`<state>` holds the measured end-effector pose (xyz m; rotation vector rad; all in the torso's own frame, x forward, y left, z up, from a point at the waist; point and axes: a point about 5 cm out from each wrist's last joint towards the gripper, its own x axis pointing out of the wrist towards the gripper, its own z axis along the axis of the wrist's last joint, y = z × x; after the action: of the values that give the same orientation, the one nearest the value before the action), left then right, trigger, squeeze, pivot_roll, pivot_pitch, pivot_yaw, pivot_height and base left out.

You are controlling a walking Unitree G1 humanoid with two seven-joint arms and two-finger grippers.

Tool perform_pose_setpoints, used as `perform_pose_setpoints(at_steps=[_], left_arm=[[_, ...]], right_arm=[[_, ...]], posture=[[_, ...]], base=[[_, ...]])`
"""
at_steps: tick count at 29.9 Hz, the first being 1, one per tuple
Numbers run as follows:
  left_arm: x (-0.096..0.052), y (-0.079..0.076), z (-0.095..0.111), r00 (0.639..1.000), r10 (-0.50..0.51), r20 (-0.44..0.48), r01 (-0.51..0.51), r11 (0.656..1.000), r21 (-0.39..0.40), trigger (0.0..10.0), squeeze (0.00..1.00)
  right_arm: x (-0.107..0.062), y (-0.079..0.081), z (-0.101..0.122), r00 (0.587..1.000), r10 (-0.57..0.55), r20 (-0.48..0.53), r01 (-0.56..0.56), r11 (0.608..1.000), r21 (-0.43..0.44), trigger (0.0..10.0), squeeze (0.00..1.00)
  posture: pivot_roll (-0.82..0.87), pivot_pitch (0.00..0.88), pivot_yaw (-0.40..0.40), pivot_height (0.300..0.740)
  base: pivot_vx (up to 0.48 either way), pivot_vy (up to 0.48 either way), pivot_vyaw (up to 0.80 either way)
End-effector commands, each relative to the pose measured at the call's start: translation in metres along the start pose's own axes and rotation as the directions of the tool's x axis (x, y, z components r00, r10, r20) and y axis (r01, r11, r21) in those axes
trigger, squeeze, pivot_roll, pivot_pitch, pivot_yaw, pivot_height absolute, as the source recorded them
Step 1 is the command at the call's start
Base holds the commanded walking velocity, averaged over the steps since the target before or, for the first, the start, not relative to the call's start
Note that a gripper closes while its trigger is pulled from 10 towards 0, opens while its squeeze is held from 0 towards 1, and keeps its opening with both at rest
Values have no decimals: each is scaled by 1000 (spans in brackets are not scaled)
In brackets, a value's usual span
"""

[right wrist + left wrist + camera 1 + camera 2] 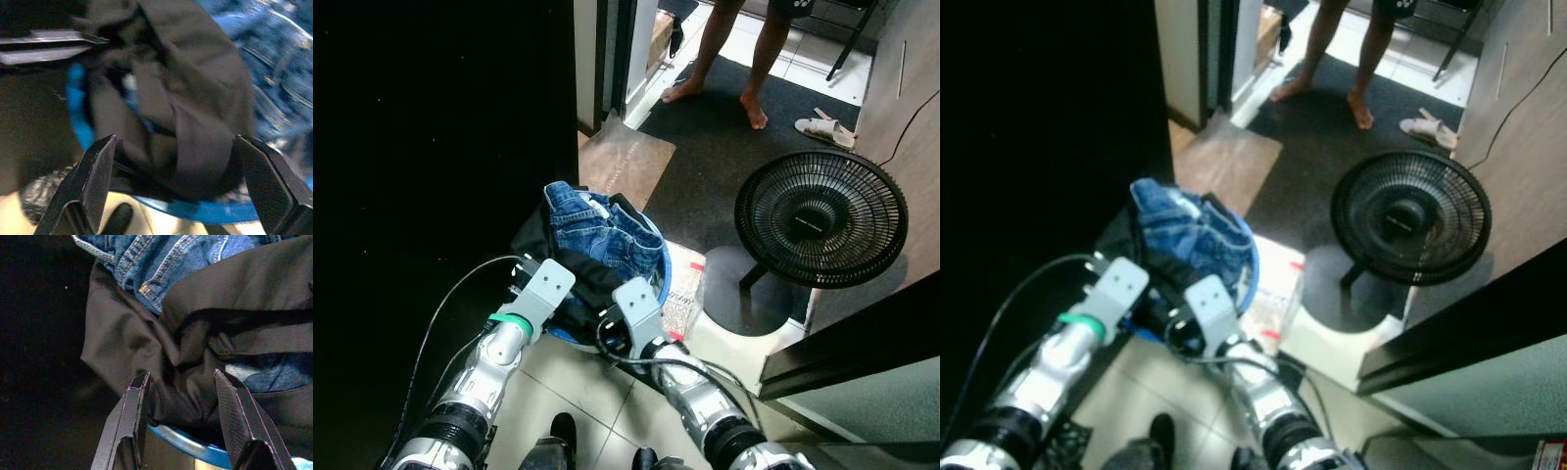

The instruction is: Clothes washing

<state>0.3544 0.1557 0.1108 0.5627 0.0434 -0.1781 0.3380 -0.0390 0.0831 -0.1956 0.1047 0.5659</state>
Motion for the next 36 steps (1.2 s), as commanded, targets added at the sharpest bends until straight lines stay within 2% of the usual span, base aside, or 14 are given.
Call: perform_pose_setpoints(at_steps=[1,8,13,15,18,27,30,31,33,35,36], left_arm=[[-6,-7,-11,999,-13,-39,12,1000,-12,10000,0],[-11,-5,-13,999,5,-45,-6,1000,-9,10000,0],[-16,-1,-18,998,22,-66,-23,1000,-7,10000,0],[-24,4,-29,993,8,-117,-12,999,-33,10000,0],[-26,6,-32,992,5,-130,-10,999,-38,10000,0],[-41,26,-44,980,105,-169,-112,993,-35,10000,0],[-53,34,-51,970,127,-205,-138,990,-36,10000,0],[-64,34,-49,980,76,-184,-84,996,-35,10000,0],[-64,34,-49,980,76,-184,-84,996,-35,10000,0],[-80,21,-35,990,-109,-93,110,994,-2,10000,0],[-80,21,-35,990,-109,-93,110,994,-2,10000,0]], right_arm=[[-3,3,-13,998,1,-65,-1,1000,4,10000,0],[-2,-3,-17,992,-44,-120,45,999,2,10000,0],[2,-2,-10,995,-35,-90,39,998,42,10000,0],[7,4,-2,998,-8,-60,11,999,43,10000,0],[8,6,-1,998,-2,-57,4,999,38,10000,0],[11,21,2,996,74,-45,-72,997,41,10000,0],[14,29,7,994,106,-30,-105,994,38,10000,0],[15,32,9,993,114,-23,-114,993,37,10000,0],[15,32,9,993,114,-23,-114,993,37,10000,0],[14,33,7,993,119,-23,-118,992,32,10000,0],[14,33,7,993,119,-23,-118,992,32,10000,0]], posture=[[105,393,9,740],[139,425,12,740],[149,438,11,740],[157,440,9,740],[157,440,9,740],[197,443,-8,740],[200,433,-11,740],[200,424,-14,740],[200,424,-14,740],[200,417,-14,740],[200,417,-14,740]], base=[[0,0,0],[0,0,0],[0,0,0],[0,0,0],[0,0,0],[0,0,0],[0,0,0],[0,0,0],[0,0,0],[0,0,0],[0,0,0]])
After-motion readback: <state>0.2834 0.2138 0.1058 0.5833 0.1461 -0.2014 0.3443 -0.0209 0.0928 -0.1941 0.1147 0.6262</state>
